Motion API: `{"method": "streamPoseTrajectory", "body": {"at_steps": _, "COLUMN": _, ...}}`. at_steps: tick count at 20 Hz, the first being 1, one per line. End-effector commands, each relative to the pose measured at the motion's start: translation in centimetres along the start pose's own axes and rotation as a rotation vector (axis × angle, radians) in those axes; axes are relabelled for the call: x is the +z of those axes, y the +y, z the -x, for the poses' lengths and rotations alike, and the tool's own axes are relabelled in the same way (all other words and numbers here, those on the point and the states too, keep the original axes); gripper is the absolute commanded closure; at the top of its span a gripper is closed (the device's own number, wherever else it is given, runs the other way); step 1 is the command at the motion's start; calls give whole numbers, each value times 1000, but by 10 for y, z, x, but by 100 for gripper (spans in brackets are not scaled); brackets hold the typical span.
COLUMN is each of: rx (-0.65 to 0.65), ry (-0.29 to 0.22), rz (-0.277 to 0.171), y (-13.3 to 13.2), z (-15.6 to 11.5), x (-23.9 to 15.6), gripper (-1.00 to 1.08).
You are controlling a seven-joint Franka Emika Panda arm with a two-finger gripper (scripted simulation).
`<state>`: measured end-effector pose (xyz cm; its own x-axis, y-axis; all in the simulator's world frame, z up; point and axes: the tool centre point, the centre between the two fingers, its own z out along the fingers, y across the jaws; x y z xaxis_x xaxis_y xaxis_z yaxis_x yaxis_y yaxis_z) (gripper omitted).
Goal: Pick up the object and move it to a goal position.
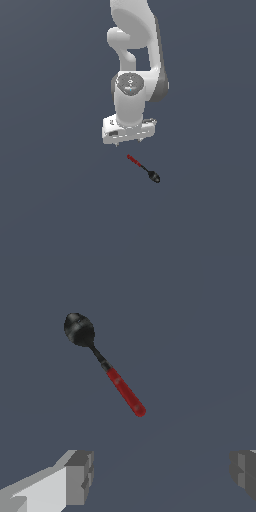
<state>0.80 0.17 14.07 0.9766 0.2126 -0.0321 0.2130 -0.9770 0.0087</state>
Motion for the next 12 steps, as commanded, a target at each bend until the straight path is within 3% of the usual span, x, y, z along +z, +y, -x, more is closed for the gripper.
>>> {"method": "streamPoseTrajectory", "body": {"at_steps": 1, "rx": -63, "ry": 1, "rz": 2, "y": -4, "z": -7, "x": 6, "gripper": -92}}
{"method": "streamPoseTrajectory", "body": {"at_steps": 12, "rx": -420, "ry": 14, "rz": 7, "y": -28, "z": -47, "x": 43, "gripper": -92}}
